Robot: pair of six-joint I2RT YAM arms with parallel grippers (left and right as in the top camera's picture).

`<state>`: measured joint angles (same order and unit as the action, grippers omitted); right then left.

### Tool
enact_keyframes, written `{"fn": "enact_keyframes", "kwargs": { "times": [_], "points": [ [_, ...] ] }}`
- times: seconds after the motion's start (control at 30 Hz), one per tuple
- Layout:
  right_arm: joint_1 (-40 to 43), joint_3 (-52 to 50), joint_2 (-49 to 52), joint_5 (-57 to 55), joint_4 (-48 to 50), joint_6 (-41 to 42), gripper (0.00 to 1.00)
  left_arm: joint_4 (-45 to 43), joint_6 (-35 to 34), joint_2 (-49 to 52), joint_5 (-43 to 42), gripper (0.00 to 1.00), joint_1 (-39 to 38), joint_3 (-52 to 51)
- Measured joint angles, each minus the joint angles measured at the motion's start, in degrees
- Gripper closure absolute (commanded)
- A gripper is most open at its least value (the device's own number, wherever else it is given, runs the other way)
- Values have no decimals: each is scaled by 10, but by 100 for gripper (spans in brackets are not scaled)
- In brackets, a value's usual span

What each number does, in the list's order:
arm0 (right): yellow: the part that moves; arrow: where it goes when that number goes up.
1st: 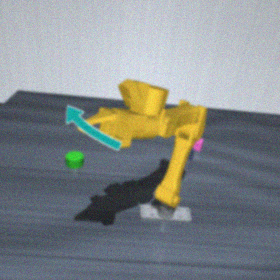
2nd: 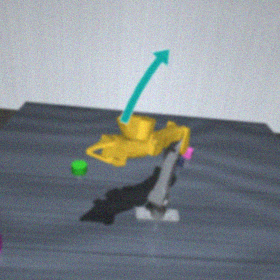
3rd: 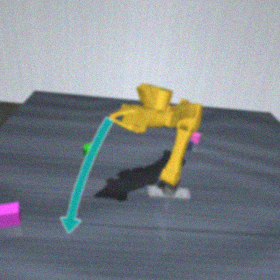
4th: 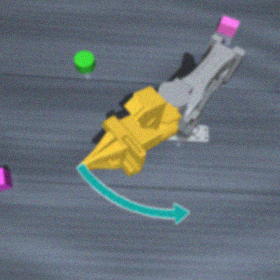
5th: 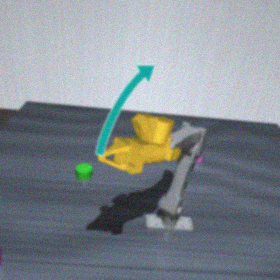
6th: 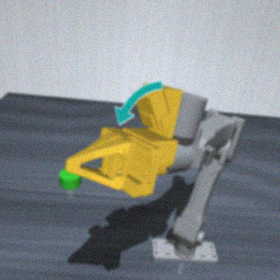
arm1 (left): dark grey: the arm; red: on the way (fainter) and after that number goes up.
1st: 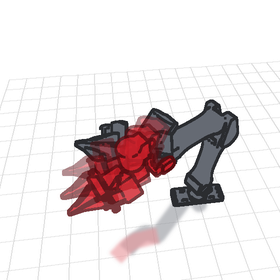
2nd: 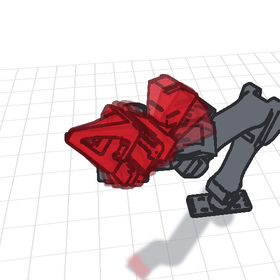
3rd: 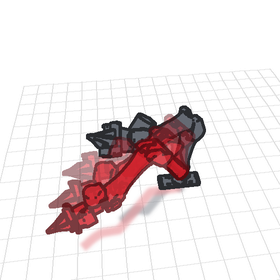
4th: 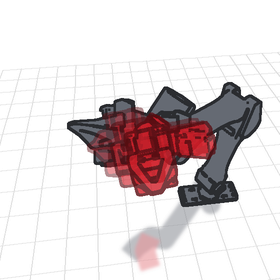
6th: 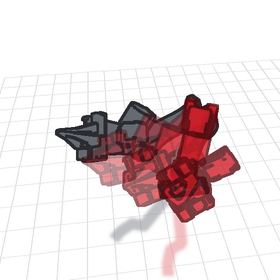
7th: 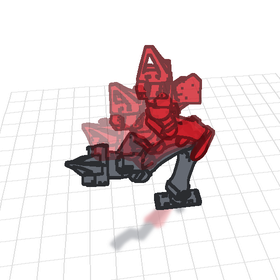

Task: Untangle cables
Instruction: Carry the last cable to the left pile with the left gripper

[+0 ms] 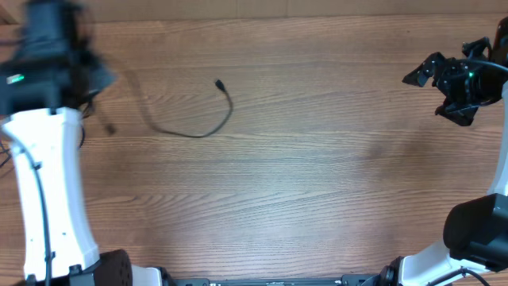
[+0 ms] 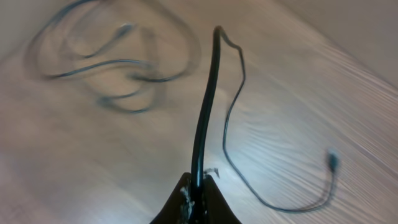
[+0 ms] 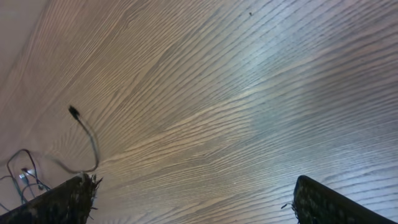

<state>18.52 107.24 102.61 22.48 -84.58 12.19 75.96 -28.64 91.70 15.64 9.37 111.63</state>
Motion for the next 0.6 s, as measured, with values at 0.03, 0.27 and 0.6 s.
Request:
{"fn": "enact_keyframes", "kwargs": {
  "times": [0.03,0.27,0.6],
  "points": [
    [-2,0,0,0,0,0,0,8,1,-6,1,95,25,0],
    [-21,0,0,0,6,-2,0,16,-18,-104,0,96,153,-5],
    [-37,0,0,-8,6,-2,0,-48,-12,-228,7,96,178,-1]
  ]
}}
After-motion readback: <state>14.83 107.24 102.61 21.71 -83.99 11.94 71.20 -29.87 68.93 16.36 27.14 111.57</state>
